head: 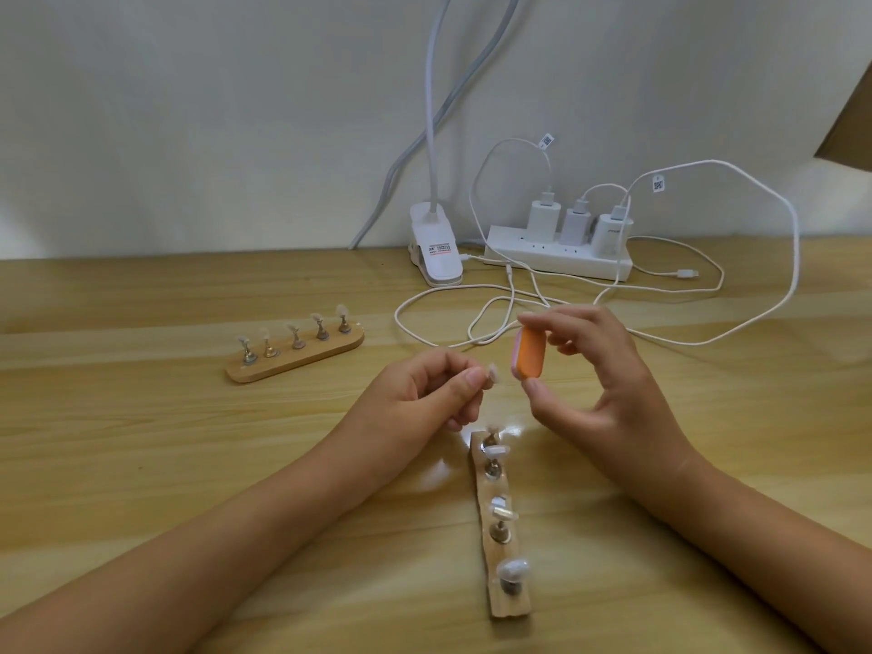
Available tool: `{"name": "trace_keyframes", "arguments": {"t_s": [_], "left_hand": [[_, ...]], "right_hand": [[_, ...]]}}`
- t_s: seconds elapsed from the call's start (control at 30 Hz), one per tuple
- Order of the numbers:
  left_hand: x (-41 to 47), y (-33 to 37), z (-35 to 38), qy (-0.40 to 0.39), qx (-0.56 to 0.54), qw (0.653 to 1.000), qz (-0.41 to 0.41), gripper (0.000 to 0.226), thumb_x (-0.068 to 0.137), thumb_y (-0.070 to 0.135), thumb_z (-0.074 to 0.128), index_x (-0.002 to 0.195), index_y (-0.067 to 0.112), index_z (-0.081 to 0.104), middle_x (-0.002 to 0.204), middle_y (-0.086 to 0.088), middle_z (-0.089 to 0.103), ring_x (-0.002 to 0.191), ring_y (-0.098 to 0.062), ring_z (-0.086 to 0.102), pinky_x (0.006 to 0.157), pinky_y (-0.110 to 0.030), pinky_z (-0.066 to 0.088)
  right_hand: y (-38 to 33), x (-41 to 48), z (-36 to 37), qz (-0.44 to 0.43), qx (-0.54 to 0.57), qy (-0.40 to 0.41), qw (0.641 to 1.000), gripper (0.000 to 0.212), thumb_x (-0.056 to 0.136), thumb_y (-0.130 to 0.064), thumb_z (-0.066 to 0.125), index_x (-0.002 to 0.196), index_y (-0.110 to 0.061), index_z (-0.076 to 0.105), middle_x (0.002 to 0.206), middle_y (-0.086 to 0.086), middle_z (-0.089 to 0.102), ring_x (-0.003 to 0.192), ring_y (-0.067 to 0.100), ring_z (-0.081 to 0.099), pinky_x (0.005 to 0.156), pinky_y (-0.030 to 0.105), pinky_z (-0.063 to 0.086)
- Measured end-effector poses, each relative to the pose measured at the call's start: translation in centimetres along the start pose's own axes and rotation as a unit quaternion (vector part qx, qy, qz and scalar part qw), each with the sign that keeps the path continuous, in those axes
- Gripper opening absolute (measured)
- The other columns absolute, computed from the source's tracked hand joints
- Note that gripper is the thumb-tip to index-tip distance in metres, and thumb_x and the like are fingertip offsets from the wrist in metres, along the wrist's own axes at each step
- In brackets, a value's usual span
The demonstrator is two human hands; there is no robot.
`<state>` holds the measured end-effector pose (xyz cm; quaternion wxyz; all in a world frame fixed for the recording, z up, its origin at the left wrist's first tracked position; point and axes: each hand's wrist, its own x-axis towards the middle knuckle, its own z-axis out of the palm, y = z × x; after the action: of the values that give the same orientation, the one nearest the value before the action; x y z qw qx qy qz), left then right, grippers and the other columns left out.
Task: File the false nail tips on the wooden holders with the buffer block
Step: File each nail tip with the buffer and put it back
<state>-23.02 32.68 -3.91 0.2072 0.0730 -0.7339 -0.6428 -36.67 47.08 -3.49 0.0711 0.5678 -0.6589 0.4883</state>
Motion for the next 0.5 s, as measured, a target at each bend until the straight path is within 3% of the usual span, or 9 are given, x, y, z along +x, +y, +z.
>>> {"name": "trace_keyframes", "arguments": {"t_s": [0.17,0.27,0.33,0.5], "left_hand": [[0.00,0.09,0.05,-0.011,0.004,1.000,0.001,0.018,0.091,0.024,0.052,0.091,0.009,0.062,0.062,0.010,0.057,0.060,-0.001,0.052,0.062,-0.014,0.043],[0.11,0.02,-0.05,-0.002,-0.012,1.000,-0.008,0.015,0.097,0.015,0.050,0.094,0.007,0.062,0.062,0.009,0.056,0.058,-0.001,0.050,0.061,-0.012,0.042],[0.12,0.00,0.02,-0.001,-0.010,1.000,-0.008,0.015,0.098,0.012,0.049,0.093,0.007,0.061,0.061,0.010,0.056,0.056,0.000,0.050,0.059,-0.012,0.042],[0.07,0.01,0.06,-0.006,0.002,1.000,-0.008,0.014,0.096,0.014,0.050,0.092,0.007,0.061,0.060,0.010,0.056,0.056,0.000,0.050,0.060,-0.012,0.041]], "right_hand": [[-0.37,-0.45,0.33,-0.079,-0.023,-0.033,0.996,0.044,0.082,-0.023,0.069,0.124,-0.013,0.061,0.117,0.006,0.058,0.115,0.022,0.055,0.101,0.033,0.042],[-0.14,-0.10,0.55,-0.025,-0.019,-0.016,0.999,0.045,0.079,-0.016,0.073,0.122,-0.014,0.062,0.114,0.006,0.059,0.108,0.024,0.056,0.094,0.038,0.046],[-0.11,-0.04,0.22,-0.005,0.000,-0.004,1.000,0.043,0.080,-0.021,0.072,0.122,-0.015,0.062,0.114,0.006,0.059,0.107,0.023,0.055,0.093,0.042,0.047],[-0.43,-0.40,0.40,-0.061,-0.021,-0.033,0.997,0.044,0.082,-0.026,0.071,0.124,-0.016,0.062,0.114,0.006,0.059,0.110,0.023,0.055,0.094,0.039,0.046]]}}
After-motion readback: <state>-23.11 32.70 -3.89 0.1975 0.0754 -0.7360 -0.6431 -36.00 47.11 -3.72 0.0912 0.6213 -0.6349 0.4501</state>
